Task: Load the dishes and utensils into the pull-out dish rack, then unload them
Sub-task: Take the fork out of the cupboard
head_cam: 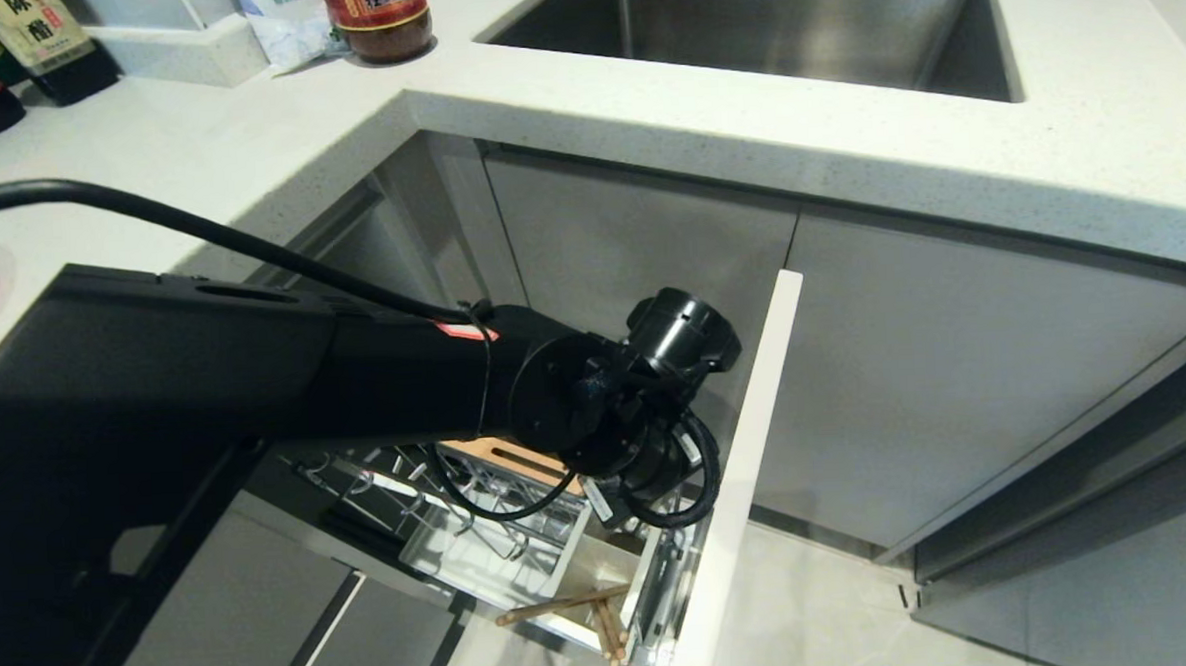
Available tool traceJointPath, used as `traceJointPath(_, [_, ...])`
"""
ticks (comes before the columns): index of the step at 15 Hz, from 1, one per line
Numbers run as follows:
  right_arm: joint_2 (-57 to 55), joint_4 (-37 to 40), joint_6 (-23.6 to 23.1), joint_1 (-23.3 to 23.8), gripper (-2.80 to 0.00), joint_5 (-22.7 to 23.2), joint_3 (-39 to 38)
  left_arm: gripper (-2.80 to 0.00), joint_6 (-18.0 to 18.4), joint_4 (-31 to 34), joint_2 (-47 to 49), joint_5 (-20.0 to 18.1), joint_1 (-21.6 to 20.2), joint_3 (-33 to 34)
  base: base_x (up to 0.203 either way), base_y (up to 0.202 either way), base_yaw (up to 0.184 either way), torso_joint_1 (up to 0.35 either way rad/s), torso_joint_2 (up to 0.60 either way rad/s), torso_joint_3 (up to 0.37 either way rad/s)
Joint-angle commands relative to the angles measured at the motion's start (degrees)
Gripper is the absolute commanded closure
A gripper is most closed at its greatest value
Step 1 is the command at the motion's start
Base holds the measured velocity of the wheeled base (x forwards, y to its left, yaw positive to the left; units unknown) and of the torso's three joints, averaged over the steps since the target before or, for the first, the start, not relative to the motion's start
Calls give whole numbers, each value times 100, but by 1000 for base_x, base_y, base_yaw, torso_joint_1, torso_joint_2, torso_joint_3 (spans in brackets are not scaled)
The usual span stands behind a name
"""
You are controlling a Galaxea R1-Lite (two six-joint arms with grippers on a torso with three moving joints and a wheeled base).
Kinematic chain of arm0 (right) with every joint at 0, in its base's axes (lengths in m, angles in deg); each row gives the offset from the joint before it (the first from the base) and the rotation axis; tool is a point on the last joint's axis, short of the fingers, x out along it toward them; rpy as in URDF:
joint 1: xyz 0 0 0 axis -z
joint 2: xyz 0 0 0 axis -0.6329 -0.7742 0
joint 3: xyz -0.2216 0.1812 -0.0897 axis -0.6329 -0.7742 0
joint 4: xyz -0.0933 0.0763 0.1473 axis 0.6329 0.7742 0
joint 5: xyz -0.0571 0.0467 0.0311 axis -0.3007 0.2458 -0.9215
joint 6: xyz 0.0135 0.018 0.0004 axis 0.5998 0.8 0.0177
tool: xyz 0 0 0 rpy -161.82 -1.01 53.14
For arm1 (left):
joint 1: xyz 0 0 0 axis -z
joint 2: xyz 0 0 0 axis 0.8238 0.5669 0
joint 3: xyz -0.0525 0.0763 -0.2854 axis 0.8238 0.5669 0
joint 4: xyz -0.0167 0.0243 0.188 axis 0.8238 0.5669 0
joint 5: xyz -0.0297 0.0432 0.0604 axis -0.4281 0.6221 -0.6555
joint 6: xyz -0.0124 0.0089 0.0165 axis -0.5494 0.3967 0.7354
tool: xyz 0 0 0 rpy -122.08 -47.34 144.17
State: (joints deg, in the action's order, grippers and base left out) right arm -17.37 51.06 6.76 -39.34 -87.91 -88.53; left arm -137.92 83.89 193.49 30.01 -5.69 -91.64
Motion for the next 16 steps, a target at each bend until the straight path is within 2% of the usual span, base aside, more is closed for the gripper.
traceJointPath(1, [-2,-2,9,-1,0,0,0,0,-31,19,17,-27,-3,5,0,0,0,0,0,0])
traceJointPath(12, [-2,-2,4,-1,0,0,0,0,-10,36,-12,-76,32,5,0,0,0,0,0,0])
traceJointPath(16, [-2,-2,0,-1,0,0,0,0,-10,316,-140,-63,76,-52,0,0,0,0,0,0])
